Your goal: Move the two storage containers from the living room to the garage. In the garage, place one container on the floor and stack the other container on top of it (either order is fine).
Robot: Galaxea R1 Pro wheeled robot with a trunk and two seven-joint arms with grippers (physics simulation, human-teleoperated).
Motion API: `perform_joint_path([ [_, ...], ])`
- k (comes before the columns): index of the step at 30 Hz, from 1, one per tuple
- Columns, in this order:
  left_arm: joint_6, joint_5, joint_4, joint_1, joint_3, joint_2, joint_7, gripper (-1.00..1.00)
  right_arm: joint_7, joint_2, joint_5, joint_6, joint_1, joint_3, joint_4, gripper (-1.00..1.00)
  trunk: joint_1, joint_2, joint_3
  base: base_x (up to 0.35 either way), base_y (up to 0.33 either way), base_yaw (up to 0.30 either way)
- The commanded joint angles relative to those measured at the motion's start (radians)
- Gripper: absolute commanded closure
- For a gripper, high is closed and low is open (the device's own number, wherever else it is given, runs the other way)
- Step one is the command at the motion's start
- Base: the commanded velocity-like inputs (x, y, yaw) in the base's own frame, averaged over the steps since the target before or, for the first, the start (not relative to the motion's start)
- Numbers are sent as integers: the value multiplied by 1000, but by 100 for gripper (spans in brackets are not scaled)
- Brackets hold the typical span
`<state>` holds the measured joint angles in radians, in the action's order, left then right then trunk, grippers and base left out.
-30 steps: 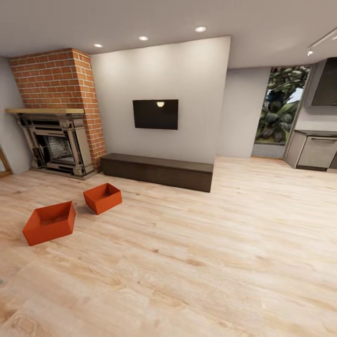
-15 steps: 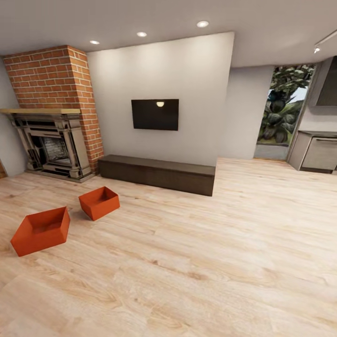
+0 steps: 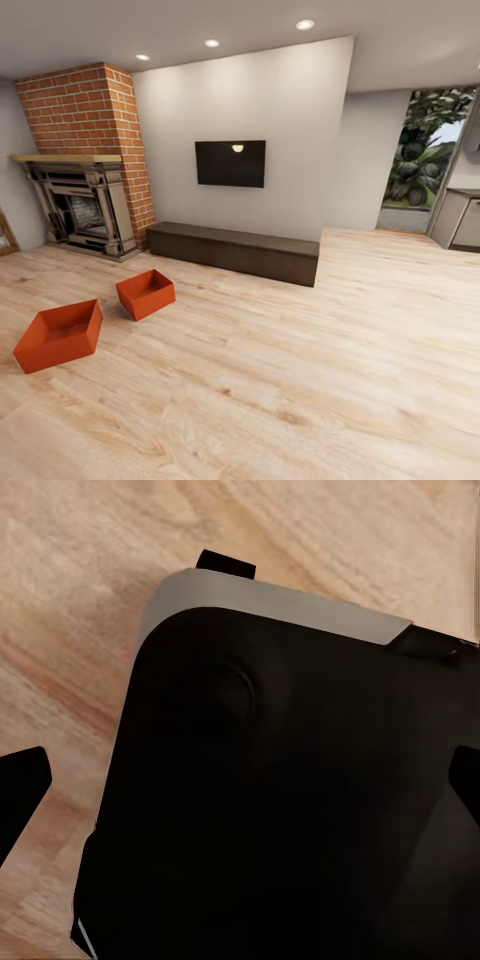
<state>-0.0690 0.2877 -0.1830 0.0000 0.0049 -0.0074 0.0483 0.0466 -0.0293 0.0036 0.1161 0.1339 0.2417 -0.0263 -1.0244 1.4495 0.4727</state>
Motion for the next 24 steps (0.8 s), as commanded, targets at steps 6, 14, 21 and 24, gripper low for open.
perform_joint_path([
  [6, -6, 8, -3, 0, 1, 0, 4, -100, 4, 0, 0, 5, 1, 5, -3, -100, -1, 0, 1, 331, 0, 262],
  [14, -6, 7, -3, 0, 1, 0, 4, -100, 4, 0, 1, 7, 1, 5, -3, -100, -1, 0, 1, 331, 0, 269],
  [21, -6, 5, -3, 0, 1, 0, 4, -100, 4, 0, 0, 7, 1, 5, -3, -100, -1, 0, 1, 331, 0, 268],
  [24, -6, 5, -3, 0, 1, 0, 4, -100, 4, -1, 0, 6, 1, 5, -3, -100, -1, 0, 1, 331, 0, 152],
])
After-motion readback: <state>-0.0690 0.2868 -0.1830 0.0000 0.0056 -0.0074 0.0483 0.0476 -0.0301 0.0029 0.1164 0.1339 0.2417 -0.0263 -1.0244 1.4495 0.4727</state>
